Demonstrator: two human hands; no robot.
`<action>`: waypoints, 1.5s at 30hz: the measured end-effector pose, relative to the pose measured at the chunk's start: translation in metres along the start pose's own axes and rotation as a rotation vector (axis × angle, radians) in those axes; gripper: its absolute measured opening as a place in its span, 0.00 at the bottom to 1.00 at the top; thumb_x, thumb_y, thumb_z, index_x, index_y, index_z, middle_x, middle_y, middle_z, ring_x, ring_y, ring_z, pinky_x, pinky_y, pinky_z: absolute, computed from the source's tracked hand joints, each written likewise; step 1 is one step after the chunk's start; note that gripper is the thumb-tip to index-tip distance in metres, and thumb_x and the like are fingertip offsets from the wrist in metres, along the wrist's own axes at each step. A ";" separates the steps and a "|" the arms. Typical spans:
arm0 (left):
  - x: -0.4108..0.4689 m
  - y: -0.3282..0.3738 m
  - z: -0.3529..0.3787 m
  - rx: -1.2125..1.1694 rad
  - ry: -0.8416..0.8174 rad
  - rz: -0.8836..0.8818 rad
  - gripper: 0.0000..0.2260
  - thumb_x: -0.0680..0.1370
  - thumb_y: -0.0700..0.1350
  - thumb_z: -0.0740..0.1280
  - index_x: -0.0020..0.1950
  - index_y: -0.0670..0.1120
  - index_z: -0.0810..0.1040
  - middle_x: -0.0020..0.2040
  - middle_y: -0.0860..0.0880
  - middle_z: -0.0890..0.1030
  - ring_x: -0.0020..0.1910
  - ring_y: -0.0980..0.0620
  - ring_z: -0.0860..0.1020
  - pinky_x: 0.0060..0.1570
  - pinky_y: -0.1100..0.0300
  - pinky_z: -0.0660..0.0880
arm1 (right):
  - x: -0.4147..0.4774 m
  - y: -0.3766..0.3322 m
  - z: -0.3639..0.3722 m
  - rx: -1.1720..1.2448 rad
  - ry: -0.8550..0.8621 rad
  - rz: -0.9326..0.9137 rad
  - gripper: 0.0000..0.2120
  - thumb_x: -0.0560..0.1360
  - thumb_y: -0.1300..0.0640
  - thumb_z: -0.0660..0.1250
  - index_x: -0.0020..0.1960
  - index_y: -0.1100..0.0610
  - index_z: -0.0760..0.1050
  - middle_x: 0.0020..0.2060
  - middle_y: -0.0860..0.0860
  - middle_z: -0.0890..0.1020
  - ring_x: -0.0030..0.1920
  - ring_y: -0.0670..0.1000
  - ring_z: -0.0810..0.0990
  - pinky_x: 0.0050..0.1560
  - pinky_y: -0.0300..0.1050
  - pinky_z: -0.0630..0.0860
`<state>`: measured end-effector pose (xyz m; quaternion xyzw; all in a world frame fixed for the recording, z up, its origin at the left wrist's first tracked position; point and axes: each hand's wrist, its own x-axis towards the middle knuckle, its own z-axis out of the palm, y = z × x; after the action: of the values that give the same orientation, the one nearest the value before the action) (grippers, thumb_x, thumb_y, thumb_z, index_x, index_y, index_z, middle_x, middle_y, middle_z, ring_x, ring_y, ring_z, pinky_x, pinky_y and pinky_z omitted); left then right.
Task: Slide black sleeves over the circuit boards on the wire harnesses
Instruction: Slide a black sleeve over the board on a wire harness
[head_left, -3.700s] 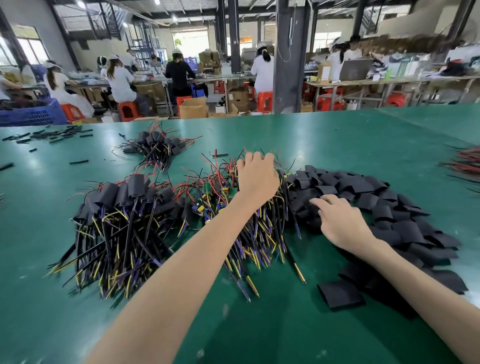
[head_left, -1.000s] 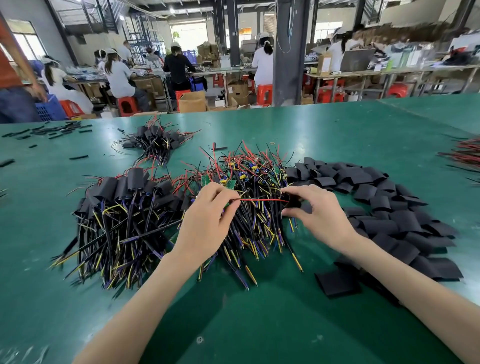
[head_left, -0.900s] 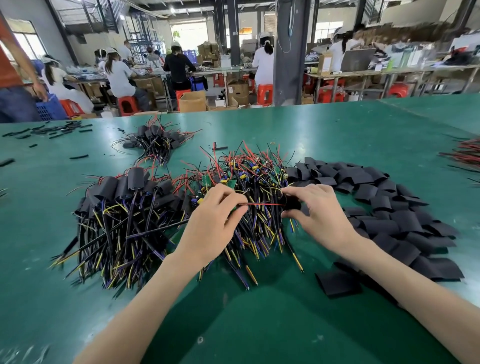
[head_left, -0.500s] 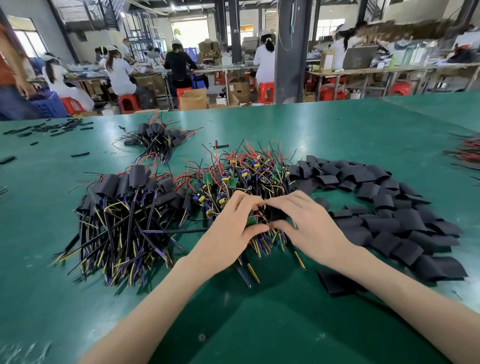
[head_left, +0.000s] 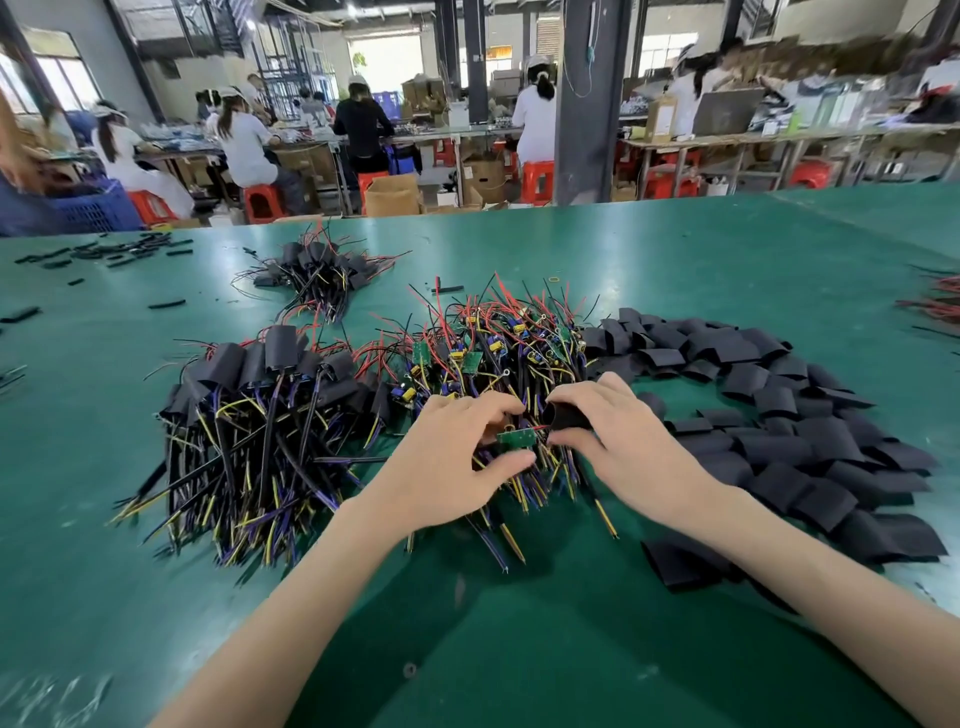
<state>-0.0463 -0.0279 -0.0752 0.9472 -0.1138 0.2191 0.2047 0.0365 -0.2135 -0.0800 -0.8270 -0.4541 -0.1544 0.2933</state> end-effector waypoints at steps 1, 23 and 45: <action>0.000 -0.001 -0.001 -0.011 -0.001 -0.012 0.15 0.76 0.50 0.68 0.61 0.49 0.75 0.45 0.58 0.78 0.44 0.62 0.71 0.55 0.66 0.59 | 0.000 0.002 0.000 0.002 0.004 0.012 0.15 0.75 0.56 0.67 0.59 0.60 0.73 0.51 0.51 0.79 0.49 0.48 0.64 0.49 0.43 0.65; 0.001 0.011 -0.001 -0.327 0.130 -0.125 0.04 0.76 0.39 0.68 0.50 0.43 0.81 0.37 0.51 0.84 0.36 0.52 0.80 0.43 0.57 0.75 | -0.006 -0.011 -0.003 -0.069 0.114 -0.085 0.18 0.68 0.57 0.75 0.56 0.59 0.78 0.48 0.54 0.78 0.32 0.48 0.70 0.32 0.48 0.77; 0.004 0.011 -0.013 -0.417 -0.053 -0.261 0.07 0.75 0.39 0.69 0.38 0.41 0.83 0.31 0.50 0.82 0.22 0.61 0.68 0.27 0.72 0.61 | -0.002 0.004 -0.005 -0.108 0.080 -0.239 0.18 0.71 0.55 0.70 0.59 0.60 0.78 0.46 0.54 0.76 0.41 0.53 0.77 0.40 0.46 0.78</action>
<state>-0.0513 -0.0329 -0.0589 0.8966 -0.0387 0.1378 0.4192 0.0389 -0.2199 -0.0789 -0.7747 -0.5283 -0.2455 0.2458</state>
